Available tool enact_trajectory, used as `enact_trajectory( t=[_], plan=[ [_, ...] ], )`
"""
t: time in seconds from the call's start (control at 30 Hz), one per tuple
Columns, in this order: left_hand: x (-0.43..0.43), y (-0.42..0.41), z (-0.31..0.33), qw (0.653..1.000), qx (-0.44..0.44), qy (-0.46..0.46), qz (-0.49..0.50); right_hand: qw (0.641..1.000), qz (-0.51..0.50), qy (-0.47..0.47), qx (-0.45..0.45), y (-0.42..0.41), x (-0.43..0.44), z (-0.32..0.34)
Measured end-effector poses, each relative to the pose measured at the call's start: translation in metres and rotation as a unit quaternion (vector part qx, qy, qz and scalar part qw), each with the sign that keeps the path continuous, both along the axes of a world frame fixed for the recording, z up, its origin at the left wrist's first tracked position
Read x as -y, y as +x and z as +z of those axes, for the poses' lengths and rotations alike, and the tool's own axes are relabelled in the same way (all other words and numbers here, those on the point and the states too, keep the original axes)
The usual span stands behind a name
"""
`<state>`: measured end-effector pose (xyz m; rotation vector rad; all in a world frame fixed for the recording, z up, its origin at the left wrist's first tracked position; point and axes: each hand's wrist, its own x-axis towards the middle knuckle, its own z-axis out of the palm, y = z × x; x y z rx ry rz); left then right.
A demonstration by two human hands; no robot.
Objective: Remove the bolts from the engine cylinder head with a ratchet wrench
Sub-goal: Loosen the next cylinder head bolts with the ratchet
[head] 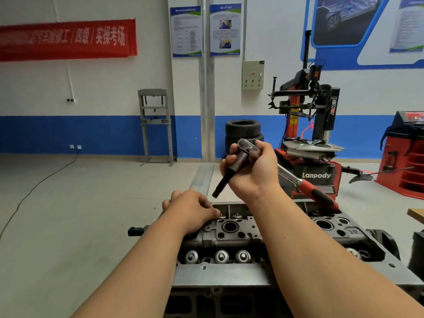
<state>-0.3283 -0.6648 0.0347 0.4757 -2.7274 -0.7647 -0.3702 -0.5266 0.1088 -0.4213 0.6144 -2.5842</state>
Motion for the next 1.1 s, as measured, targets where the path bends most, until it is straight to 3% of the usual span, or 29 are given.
enact_trajectory(
  t=[0.1, 0.17, 0.27, 0.33, 0.37, 0.43, 0.53, 0.7, 0.83, 0.9, 1.0, 1.1],
  plan=[
    [-0.001, 0.001, -0.002, 0.999, -0.031, 0.011, 0.009, 0.998, 0.028, 0.030, -0.049, 0.011, -0.002, 0.000],
    [-0.004, 0.003, -0.001, 0.999, -0.042, -0.006, 0.005, 0.992, 0.017, 0.101, -0.079, 0.018, -0.008, 0.005],
    [-0.011, 0.009, 0.006, 0.995, -0.049, -0.088, 0.006, 0.962, -0.066, 0.226, -0.137, 0.024, -0.035, 0.018],
    [-0.023, 0.012, 0.014, 0.983, -0.034, -0.182, 0.014, 0.935, -0.144, 0.277, -0.168, 0.023, -0.057, 0.026],
    [-0.031, 0.013, 0.018, 0.982, -0.043, -0.186, 0.018, 0.924, -0.170, 0.293, -0.178, 0.024, -0.068, 0.028],
    [-0.054, 0.015, 0.028, 0.994, -0.096, -0.058, -0.008, 0.915, -0.195, 0.298, -0.187, 0.028, -0.085, 0.028],
    [-0.095, 0.019, 0.030, 0.971, -0.151, 0.171, -0.076, 0.917, -0.221, 0.268, -0.195, 0.037, -0.101, 0.016],
    [-0.109, 0.029, 0.010, 0.937, -0.199, 0.284, -0.056, 0.888, -0.232, 0.318, -0.238, 0.052, -0.110, -0.014],
    [-0.103, 0.029, 0.004, 0.950, -0.188, 0.241, -0.064, 0.879, -0.239, 0.335, -0.239, 0.055, -0.130, -0.024],
    [-0.104, 0.028, 0.003, 0.962, -0.178, 0.199, -0.062, 0.898, -0.229, 0.312, -0.206, 0.052, -0.144, -0.024],
    [-0.104, 0.026, 0.002, 0.960, -0.184, 0.203, -0.058, 0.933, -0.212, 0.239, -0.168, 0.046, -0.163, -0.019],
    [-0.103, 0.024, 0.000, 0.960, -0.189, 0.200, -0.061, 0.945, -0.224, 0.189, -0.145, 0.037, -0.183, -0.010]
  ],
)
